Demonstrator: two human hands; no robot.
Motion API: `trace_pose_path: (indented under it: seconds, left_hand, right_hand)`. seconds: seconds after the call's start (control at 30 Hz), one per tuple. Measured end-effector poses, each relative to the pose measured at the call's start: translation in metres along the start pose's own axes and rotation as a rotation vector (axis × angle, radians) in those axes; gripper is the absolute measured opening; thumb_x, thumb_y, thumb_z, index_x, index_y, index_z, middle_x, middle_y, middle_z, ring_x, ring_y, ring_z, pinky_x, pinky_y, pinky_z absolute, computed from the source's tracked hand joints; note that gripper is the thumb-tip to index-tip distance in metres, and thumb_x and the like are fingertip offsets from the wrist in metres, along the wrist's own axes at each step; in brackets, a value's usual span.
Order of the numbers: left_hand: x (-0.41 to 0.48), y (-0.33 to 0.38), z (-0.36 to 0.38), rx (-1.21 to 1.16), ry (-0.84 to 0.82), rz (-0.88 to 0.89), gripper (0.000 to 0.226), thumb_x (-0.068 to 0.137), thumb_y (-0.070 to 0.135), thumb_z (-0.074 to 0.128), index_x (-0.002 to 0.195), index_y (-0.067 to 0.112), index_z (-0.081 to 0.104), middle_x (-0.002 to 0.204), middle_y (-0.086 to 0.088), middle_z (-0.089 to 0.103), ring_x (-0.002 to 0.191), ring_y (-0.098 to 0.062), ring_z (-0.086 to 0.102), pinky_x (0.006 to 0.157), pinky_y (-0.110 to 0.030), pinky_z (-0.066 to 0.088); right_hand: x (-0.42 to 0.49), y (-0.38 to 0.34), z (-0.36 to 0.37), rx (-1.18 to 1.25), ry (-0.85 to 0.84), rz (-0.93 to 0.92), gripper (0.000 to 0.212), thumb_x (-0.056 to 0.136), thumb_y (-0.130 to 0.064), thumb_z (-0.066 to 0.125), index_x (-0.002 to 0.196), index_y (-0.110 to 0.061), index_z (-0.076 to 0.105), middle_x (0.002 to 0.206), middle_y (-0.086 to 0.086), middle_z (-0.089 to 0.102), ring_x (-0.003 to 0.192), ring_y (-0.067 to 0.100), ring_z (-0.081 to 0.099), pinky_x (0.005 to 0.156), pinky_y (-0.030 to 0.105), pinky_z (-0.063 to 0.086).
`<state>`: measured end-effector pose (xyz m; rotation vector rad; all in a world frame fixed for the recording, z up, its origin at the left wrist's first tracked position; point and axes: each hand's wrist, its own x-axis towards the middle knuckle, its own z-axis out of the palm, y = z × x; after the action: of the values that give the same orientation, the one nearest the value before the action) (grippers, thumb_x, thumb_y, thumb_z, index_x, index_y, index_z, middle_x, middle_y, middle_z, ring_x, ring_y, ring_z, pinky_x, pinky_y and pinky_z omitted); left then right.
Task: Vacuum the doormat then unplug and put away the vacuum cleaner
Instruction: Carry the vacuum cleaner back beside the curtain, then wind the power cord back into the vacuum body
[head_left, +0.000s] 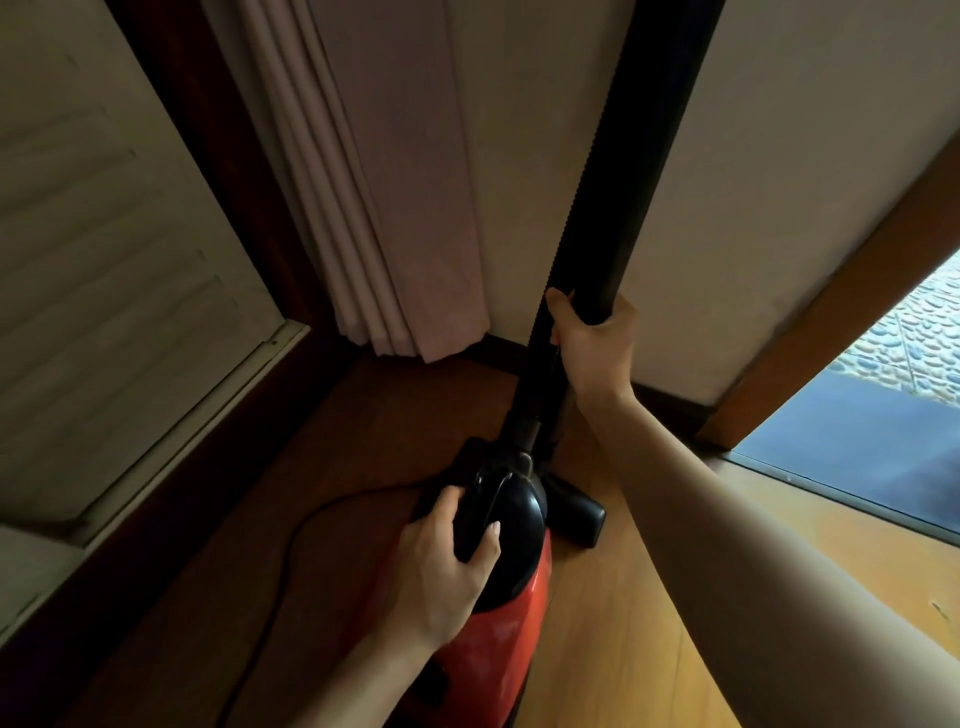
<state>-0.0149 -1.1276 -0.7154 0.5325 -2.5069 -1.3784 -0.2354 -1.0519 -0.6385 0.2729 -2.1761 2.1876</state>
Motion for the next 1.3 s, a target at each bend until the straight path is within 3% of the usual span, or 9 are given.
trace_pose_path:
  seconds: [0.13,0.4,0.57,0.73,0.8,0.87,1.0,1.1,1.3]
  left_hand:
    - [0.0,0.002,0.001,0.05,0.009,0.018,0.034,0.089,0.052,0.051,0.11,0.027,0.062,0.086,0.015,0.068,0.079,-0.001,0.067,0.071,-0.024,0.056]
    - [-0.002,0.007,0.002,0.108,-0.001,-0.012,0.041,0.091,0.052,0.048,0.117,0.023,0.06,0.092,0.014,0.068,0.082,0.0,0.067,0.071,-0.025,0.057]
    - [0.0,-0.005,0.005,0.153,-0.003,-0.019,0.043,0.089,0.053,0.045,0.116,0.023,0.058,0.095,0.008,0.067,0.086,-0.01,0.065,0.076,-0.036,0.056]
    - [-0.006,-0.001,0.002,0.196,0.087,0.055,0.05,0.088,0.051,0.043,0.116,0.014,0.062,0.105,0.0,0.068,0.099,-0.019,0.06,0.087,-0.028,0.046]
    - [-0.004,-0.001,-0.002,0.199,0.029,0.054,0.057,0.086,0.055,0.038,0.117,0.012,0.06,0.11,-0.003,0.065,0.105,-0.021,0.057,0.09,-0.032,0.046]
    - [-0.004,-0.004,-0.007,0.207,-0.058,0.053,0.061,0.086,0.058,0.039,0.123,0.013,0.057,0.116,-0.002,0.06,0.111,-0.019,0.054,0.095,-0.032,0.046]
    - [-0.015,-0.015,-0.031,0.223,-0.19,0.155,0.071,0.08,0.069,0.033,0.122,0.019,0.06,0.128,0.003,0.049,0.119,-0.016,0.046,0.102,-0.032,0.043]
    - [-0.027,-0.025,-0.061,0.286,-0.281,0.235,0.081,0.08,0.074,0.028,0.13,0.018,0.059,0.147,0.007,0.037,0.135,-0.013,0.034,0.111,-0.034,0.036]
    - [-0.061,-0.059,-0.118,0.437,-0.503,0.276,0.078,0.084,0.07,0.039,0.146,0.023,0.043,0.157,0.007,0.03,0.143,-0.016,0.029,0.116,-0.04,0.032]
  right_hand:
    - [0.001,0.009,0.002,-0.021,0.018,-0.006,0.024,0.091,-0.019,0.071,0.074,-0.011,0.056,0.067,0.01,0.058,0.059,0.018,0.058,0.053,0.034,0.05]
    - [0.002,0.018,0.001,-0.033,0.012,0.017,0.022,0.088,-0.023,0.071,0.078,-0.01,0.057,0.069,0.013,0.058,0.061,0.024,0.059,0.052,0.039,0.052]
    - [-0.007,0.007,0.003,-0.067,0.064,0.058,0.022,0.091,-0.014,0.072,0.074,-0.017,0.059,0.062,0.003,0.058,0.055,0.015,0.057,0.049,0.027,0.047]
    - [-0.013,0.019,0.01,-0.091,0.128,0.043,0.012,0.089,-0.019,0.075,0.086,-0.015,0.064,0.068,-0.002,0.064,0.059,0.007,0.062,0.057,0.024,0.05]
    - [-0.017,0.027,0.008,-0.115,0.136,0.027,0.016,0.087,-0.02,0.079,0.096,-0.013,0.067,0.078,-0.007,0.067,0.066,-0.003,0.064,0.065,0.021,0.051]
    - [-0.024,0.028,0.0,-0.175,0.146,0.05,0.037,0.084,-0.023,0.081,0.116,-0.011,0.064,0.092,-0.009,0.067,0.078,-0.008,0.065,0.075,0.021,0.055]
    - [-0.072,0.018,-0.046,-0.402,0.125,0.137,0.067,0.081,-0.033,0.083,0.14,-0.021,0.053,0.124,0.002,0.062,0.114,0.014,0.063,0.099,0.031,0.054]
    - [-0.123,0.002,-0.076,-0.535,0.022,0.105,0.069,0.079,-0.033,0.084,0.139,-0.022,0.054,0.126,0.004,0.061,0.119,0.019,0.062,0.102,0.034,0.051]
    - [-0.227,-0.035,-0.095,-0.917,-0.233,0.019,0.063,0.087,-0.028,0.08,0.142,-0.017,0.052,0.133,0.007,0.061,0.12,0.017,0.057,0.096,0.029,0.044]
